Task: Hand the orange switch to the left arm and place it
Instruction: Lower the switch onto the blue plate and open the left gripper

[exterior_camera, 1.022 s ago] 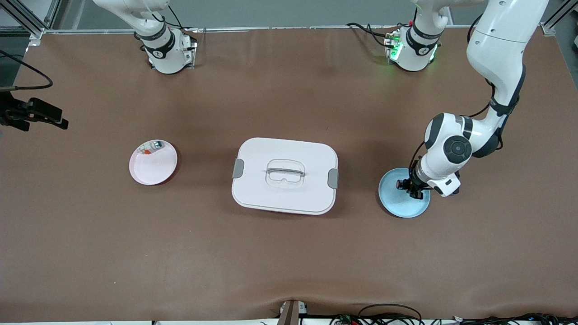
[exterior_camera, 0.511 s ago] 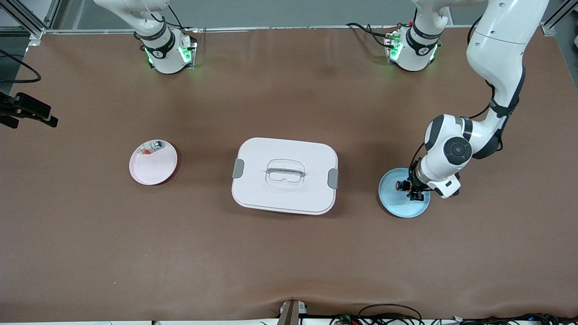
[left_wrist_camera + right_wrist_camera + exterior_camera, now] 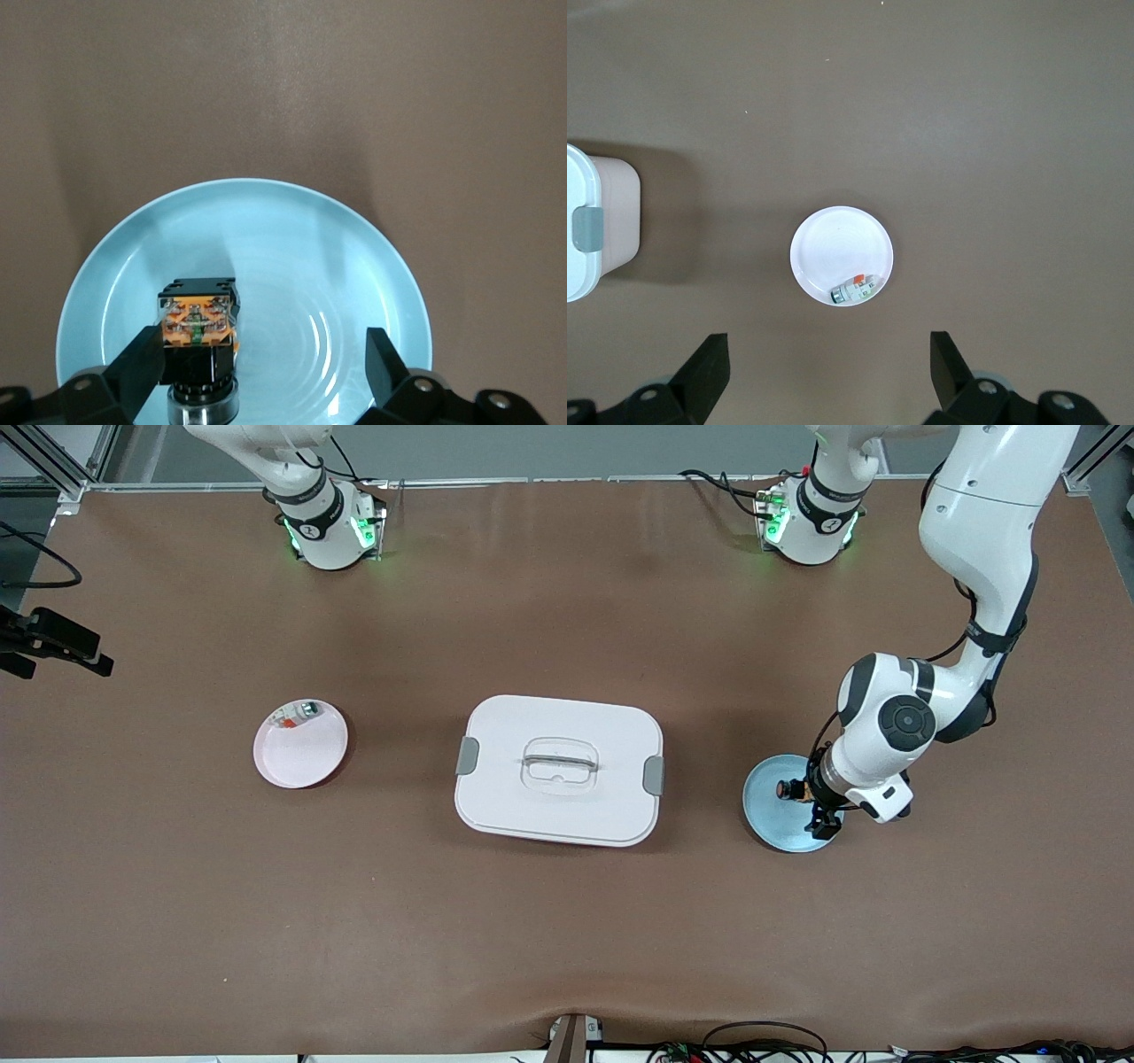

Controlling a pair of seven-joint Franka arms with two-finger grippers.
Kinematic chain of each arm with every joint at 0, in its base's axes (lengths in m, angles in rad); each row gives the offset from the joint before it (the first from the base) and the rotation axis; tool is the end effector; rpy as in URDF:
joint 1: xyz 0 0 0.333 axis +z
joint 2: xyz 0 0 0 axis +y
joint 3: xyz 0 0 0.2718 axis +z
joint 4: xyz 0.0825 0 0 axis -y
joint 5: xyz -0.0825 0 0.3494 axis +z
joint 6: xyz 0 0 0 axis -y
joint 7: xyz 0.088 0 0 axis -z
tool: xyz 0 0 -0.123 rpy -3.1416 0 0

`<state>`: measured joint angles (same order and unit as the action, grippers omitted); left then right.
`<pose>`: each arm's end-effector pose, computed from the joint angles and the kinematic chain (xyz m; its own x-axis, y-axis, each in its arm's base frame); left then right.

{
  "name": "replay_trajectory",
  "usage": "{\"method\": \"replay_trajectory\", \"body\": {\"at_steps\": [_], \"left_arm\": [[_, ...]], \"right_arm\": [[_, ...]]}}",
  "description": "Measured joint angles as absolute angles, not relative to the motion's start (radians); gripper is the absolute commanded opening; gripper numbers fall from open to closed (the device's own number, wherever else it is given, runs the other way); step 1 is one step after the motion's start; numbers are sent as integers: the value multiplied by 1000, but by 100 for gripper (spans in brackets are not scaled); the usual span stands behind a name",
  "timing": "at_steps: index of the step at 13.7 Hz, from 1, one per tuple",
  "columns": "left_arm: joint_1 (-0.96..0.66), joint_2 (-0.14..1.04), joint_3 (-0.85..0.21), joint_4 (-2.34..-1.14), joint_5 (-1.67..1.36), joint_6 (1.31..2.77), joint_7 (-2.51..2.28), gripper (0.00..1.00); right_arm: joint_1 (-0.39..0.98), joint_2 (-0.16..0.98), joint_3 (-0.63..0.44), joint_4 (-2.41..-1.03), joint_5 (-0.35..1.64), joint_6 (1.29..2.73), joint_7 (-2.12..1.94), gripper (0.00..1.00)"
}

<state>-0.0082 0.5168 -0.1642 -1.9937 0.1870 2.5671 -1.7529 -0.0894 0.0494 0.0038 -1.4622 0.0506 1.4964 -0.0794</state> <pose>0.5658 -0.1000 0.1812 0.1193 0.9927 0.0184 0.9902 -0.1203 0.0706 0.5245 -0.0385 0.5793 0.9999 -0.0025 -0.0110 -0.0031 -0.9987 -0.0517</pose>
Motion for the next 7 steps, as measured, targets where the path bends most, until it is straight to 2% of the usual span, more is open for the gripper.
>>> {"method": "replay_trajectory", "body": {"at_steps": [7], "left_arm": [[-4, 517, -163, -1990, 187, 2556, -1736, 100]], "right_arm": [[-89, 45, 4, -1462, 50, 1503, -80, 100]]}}
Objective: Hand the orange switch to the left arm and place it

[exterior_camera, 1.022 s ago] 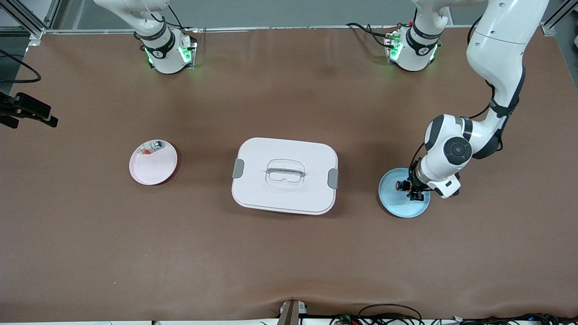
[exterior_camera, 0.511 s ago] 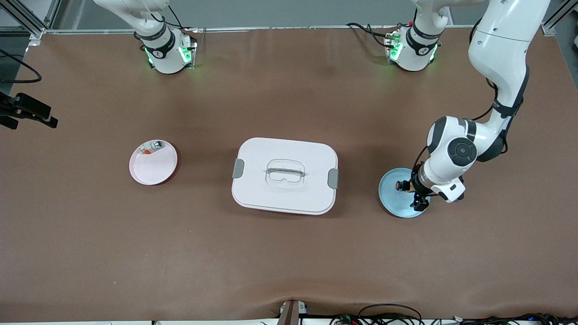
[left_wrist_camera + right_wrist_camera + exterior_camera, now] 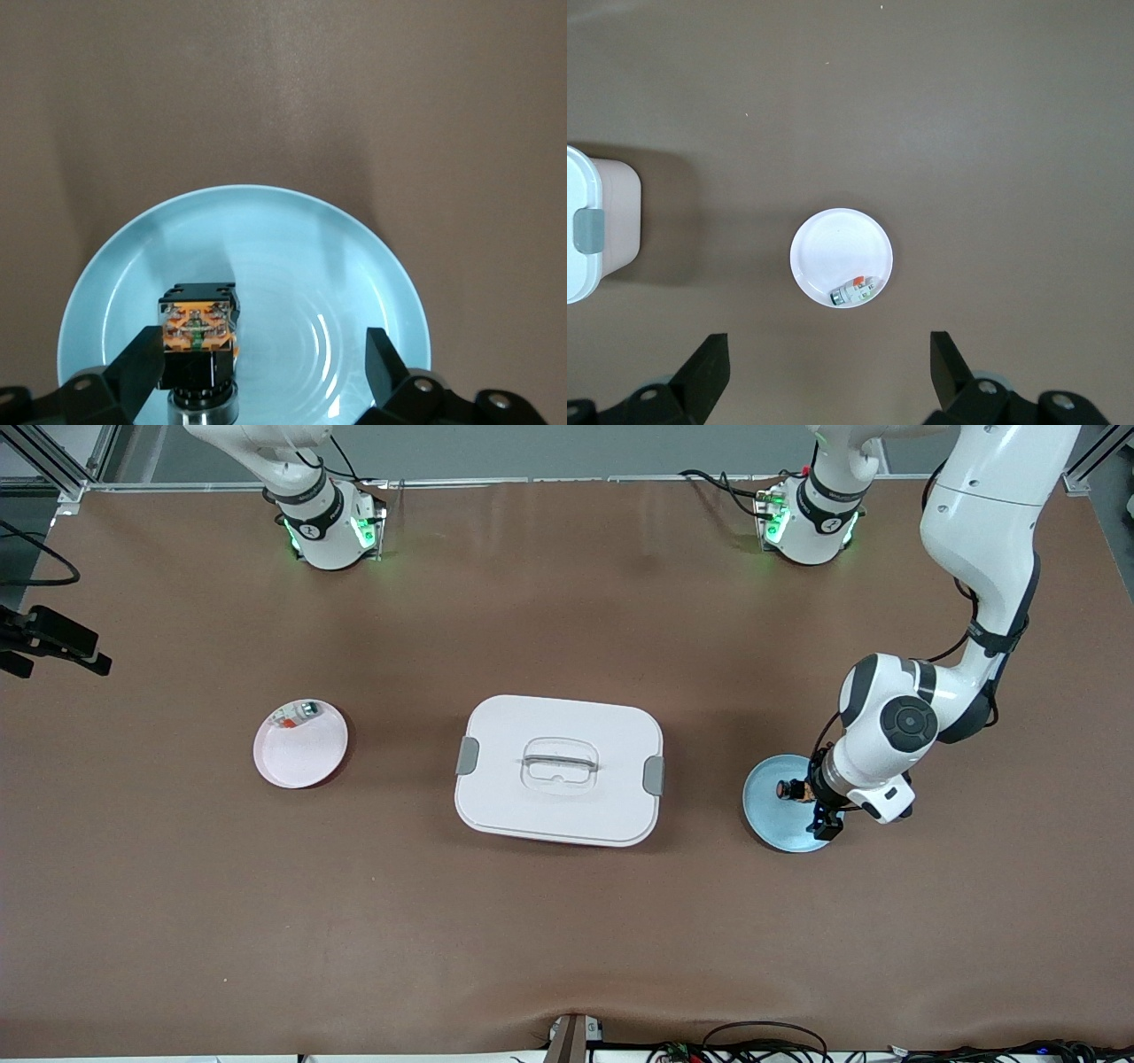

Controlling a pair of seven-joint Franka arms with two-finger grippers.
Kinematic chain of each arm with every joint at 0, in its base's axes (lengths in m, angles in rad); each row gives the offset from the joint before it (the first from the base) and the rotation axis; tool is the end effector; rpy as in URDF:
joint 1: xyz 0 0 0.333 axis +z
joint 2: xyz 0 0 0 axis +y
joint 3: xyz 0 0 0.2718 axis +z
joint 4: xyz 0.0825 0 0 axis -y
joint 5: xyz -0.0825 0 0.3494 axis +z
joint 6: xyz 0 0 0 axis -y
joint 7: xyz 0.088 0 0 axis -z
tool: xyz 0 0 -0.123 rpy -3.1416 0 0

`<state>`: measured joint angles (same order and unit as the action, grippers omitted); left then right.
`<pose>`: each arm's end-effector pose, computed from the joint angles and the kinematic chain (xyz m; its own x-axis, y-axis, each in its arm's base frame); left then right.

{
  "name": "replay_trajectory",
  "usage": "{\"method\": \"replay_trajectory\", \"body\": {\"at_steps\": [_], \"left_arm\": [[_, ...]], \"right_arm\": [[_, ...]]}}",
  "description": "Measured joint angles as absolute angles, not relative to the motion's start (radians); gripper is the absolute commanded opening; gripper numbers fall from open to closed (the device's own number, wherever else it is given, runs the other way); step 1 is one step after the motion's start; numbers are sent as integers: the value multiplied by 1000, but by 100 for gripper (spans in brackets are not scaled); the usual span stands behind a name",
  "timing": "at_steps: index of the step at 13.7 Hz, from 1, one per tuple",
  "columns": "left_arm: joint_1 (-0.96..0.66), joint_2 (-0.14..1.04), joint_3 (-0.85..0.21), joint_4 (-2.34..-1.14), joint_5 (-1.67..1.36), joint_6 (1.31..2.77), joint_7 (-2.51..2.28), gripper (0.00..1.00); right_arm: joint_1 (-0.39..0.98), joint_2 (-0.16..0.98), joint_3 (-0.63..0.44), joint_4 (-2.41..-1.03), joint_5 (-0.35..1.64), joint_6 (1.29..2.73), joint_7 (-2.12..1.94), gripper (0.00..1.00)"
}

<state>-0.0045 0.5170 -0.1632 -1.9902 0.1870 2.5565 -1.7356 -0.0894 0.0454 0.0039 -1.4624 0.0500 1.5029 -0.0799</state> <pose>0.5663 -0.0970 0.1813 0.1314 0.9911 0.0217 0.9892 -0.1326 0.0630 0.5243 -0.0385 0.5818 1.0000 -0.0023 -0.0008 -0.0024 -0.9987 -0.0503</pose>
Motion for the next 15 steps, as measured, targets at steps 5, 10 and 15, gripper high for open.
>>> {"method": "replay_trajectory", "body": {"at_steps": [5, 10, 15], "left_arm": [[-5, 517, -150, -1994, 117, 2542, -1357, 100], [-14, 493, -147, -1995, 91, 2538, -965, 100], [-40, 464, -95, -2009, 88, 2532, -469, 100]], "right_arm": [[-89, 45, 4, -1463, 29, 1508, -81, 100], [-89, 45, 4, -1463, 28, 1505, -74, 100], [-89, 45, 4, -1463, 28, 1500, -25, 100]]}}
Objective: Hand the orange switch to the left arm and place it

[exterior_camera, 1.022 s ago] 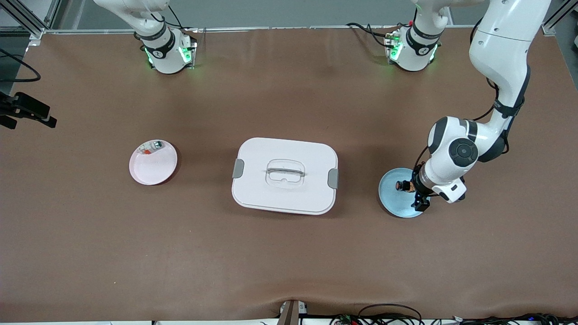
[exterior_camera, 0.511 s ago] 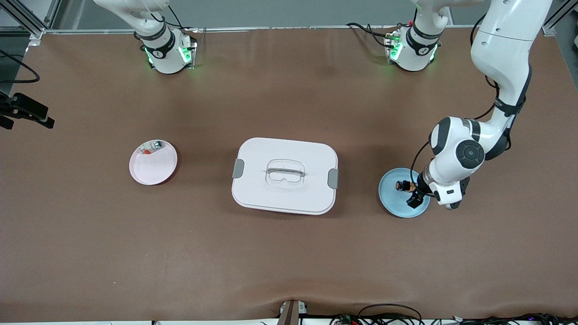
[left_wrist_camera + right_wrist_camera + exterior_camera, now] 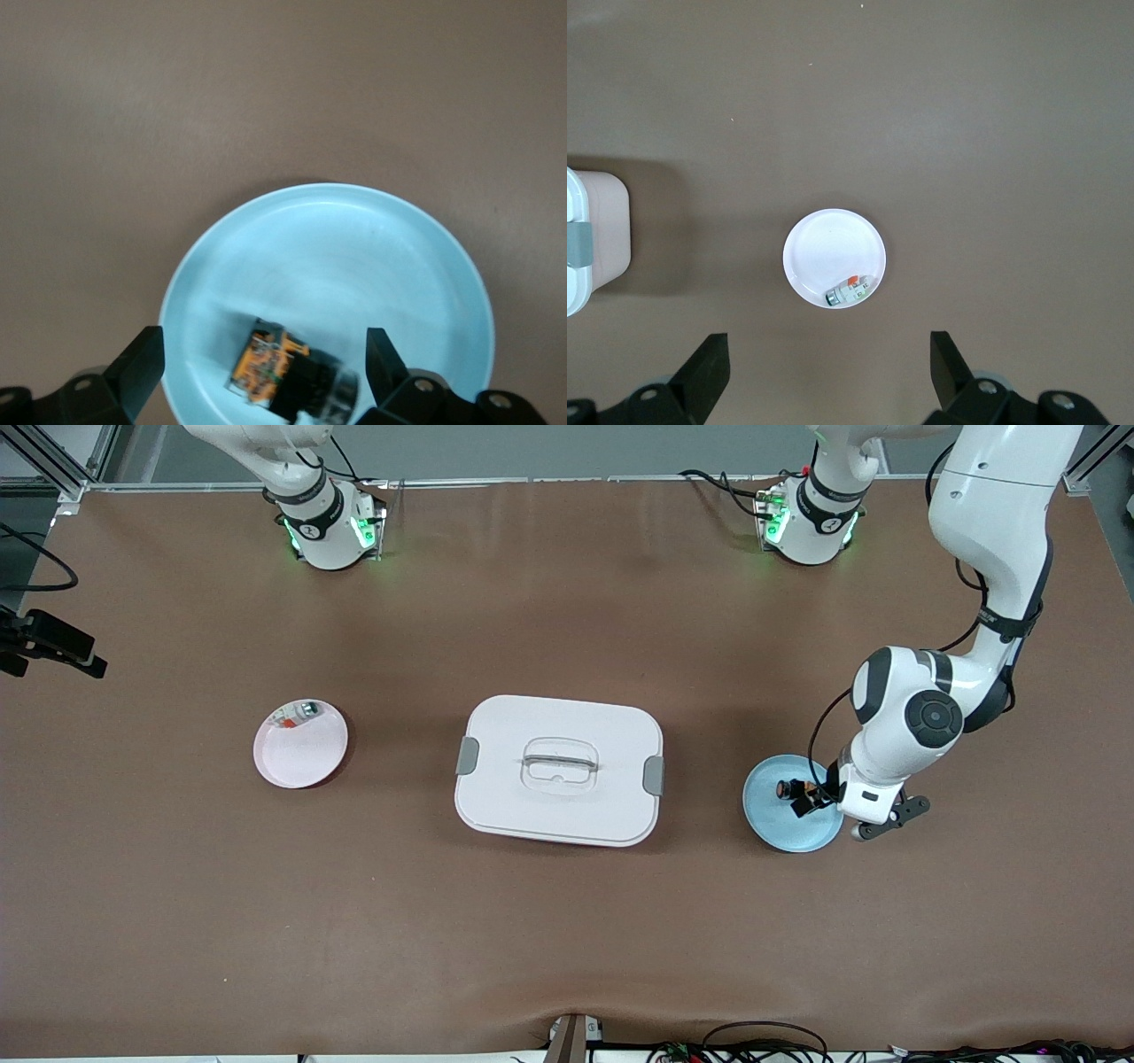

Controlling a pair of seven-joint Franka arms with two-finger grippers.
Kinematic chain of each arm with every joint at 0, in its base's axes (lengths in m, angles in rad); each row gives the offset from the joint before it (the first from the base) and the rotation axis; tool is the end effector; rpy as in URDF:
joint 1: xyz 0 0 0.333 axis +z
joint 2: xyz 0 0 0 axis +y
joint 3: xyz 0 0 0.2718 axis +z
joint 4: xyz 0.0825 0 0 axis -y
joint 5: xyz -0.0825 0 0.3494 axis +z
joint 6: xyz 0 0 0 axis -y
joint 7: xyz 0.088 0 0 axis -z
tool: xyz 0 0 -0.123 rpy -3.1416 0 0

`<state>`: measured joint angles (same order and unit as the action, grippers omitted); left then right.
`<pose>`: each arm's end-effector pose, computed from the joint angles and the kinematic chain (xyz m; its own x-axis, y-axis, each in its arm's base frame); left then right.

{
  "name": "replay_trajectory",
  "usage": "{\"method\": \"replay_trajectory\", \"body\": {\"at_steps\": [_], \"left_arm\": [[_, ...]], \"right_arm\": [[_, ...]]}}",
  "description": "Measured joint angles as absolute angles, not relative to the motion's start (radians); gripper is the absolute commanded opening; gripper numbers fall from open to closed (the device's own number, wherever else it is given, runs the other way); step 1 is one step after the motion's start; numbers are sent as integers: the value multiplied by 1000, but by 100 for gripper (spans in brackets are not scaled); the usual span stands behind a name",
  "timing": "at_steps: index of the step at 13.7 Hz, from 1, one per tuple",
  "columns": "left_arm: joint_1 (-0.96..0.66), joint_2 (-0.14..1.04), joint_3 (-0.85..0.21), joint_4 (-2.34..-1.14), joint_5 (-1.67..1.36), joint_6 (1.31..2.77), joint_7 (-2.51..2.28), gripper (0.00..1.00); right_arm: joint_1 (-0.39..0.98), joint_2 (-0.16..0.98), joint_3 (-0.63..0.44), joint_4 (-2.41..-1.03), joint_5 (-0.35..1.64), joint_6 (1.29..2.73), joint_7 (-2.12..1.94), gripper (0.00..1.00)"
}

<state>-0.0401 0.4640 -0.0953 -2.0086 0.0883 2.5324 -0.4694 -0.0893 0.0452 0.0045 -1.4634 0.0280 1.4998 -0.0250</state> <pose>0.5670 -0.0773 0.1999 0.9606 0.2711 0.0614 0.2705 -0.9626 0.0173 0.5236 -0.0409 0.5811 0.9983 -0.0578 -0.0081 -0.0580 -0.9979 -0.0283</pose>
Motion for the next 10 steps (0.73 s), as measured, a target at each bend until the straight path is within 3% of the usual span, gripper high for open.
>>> {"method": "replay_trajectory", "body": {"at_steps": [4, 10], "left_arm": [[-69, 435, -60, -2009, 83, 2532, -181, 100], [-116, 371, -1, -2009, 51, 2527, -118, 100]], "right_arm": [[-89, 45, 6, -1464, 28, 1499, -12, 100], [-89, 45, 7, -1464, 28, 1499, -11, 100]]}}
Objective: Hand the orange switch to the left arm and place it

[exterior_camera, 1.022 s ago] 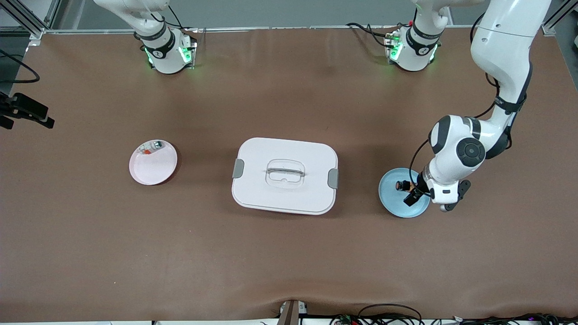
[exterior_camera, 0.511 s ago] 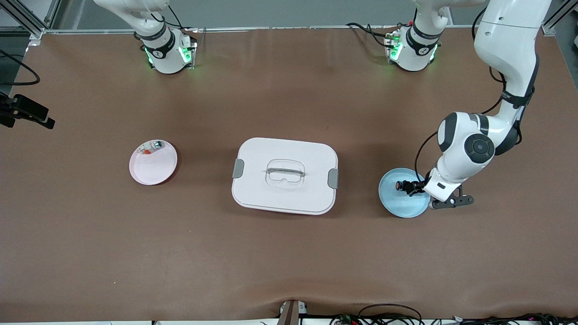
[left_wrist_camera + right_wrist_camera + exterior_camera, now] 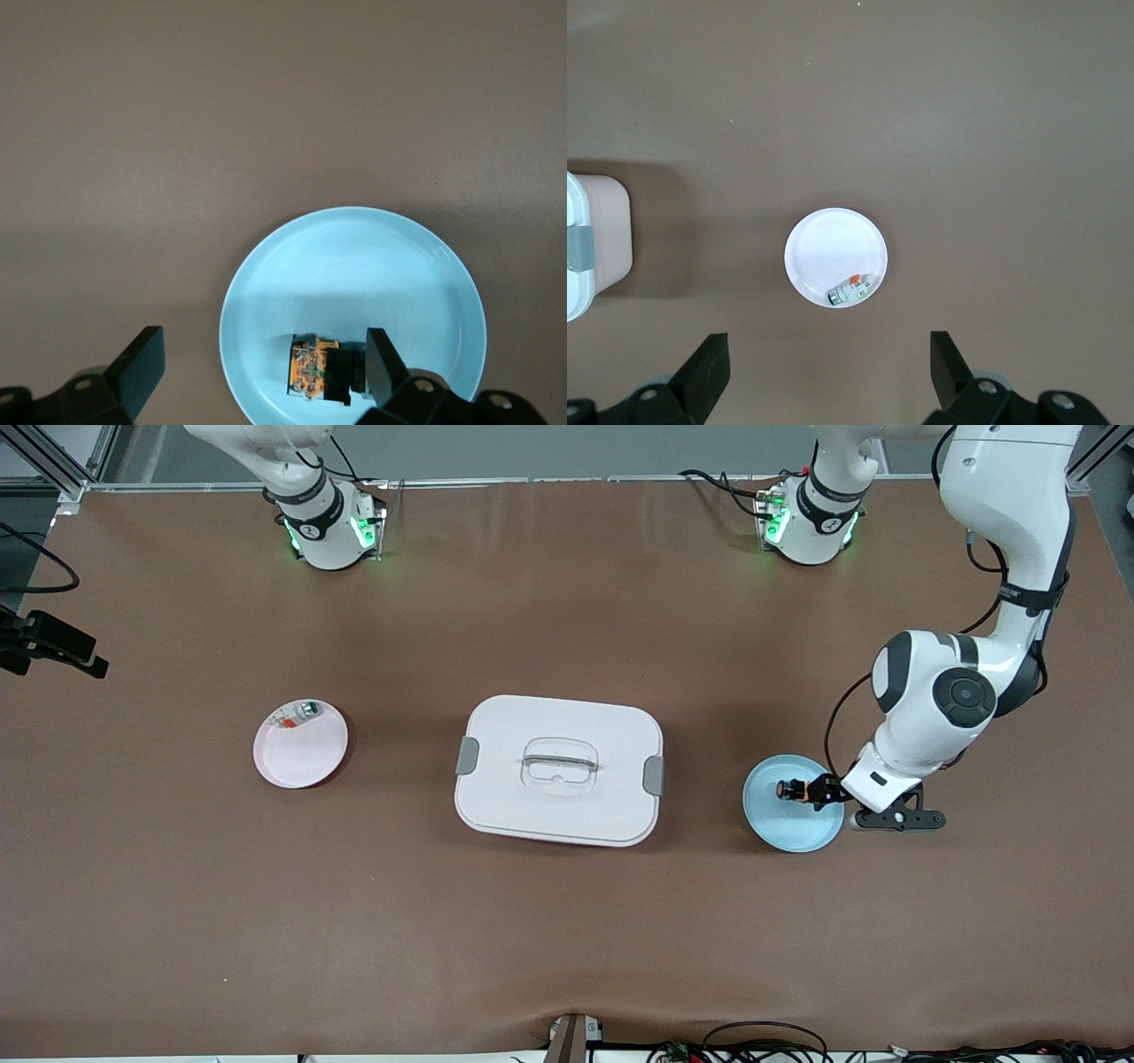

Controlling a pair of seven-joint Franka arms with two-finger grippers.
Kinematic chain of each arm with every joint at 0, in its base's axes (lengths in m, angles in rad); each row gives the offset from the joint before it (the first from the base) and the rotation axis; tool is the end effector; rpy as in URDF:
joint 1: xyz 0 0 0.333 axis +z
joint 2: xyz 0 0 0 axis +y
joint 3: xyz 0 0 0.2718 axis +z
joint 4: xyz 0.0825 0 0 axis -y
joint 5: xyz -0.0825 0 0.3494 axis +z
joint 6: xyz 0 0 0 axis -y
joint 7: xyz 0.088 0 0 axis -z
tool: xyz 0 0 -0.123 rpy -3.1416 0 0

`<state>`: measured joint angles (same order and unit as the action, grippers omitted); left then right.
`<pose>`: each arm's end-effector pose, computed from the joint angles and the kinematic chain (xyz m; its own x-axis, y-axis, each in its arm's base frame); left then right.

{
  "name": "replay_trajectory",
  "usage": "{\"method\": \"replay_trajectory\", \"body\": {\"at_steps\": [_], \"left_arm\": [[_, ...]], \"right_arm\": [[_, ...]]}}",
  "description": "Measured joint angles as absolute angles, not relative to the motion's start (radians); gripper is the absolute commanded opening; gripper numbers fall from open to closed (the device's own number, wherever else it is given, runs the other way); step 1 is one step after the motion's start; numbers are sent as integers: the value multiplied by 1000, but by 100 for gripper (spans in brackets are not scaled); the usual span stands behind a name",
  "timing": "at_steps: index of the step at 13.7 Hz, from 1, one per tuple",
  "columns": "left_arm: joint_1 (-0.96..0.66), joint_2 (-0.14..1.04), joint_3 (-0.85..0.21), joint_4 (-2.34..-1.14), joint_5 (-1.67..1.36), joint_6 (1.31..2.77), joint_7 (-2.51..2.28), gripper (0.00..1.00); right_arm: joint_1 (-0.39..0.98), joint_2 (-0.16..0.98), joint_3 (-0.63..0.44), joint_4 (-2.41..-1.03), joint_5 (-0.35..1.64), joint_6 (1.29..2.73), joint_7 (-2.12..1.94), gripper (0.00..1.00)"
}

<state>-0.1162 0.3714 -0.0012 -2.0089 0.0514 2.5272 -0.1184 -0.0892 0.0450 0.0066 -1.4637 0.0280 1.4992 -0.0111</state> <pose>0.5773 -0.0681 0.2515 0.9881 -0.0396 0.1488 -0.0374 -0.9991 -0.0176 0.5236 -0.0398 0.5811 0.9975 -0.0694 -0.0092 -0.0697 -0.9972 -0.0283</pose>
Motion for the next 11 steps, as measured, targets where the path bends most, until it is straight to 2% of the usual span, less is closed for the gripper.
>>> {"method": "replay_trajectory", "body": {"at_steps": [5, 8, 11], "left_arm": [[-274, 309, 172, -1982, 12, 2412, -53, 100], [-289, 250, 184, -1948, 11, 2322, -53, 100], [-273, 206, 190, -1841, 11, 2133, -53, 100]], "right_arm": [[-89, 45, 7, -1464, 28, 1499, -11, 100], [-89, 45, 7, -1464, 28, 1499, -11, 100], [-89, 45, 8, -1464, 28, 1499, -11, 100]]}}
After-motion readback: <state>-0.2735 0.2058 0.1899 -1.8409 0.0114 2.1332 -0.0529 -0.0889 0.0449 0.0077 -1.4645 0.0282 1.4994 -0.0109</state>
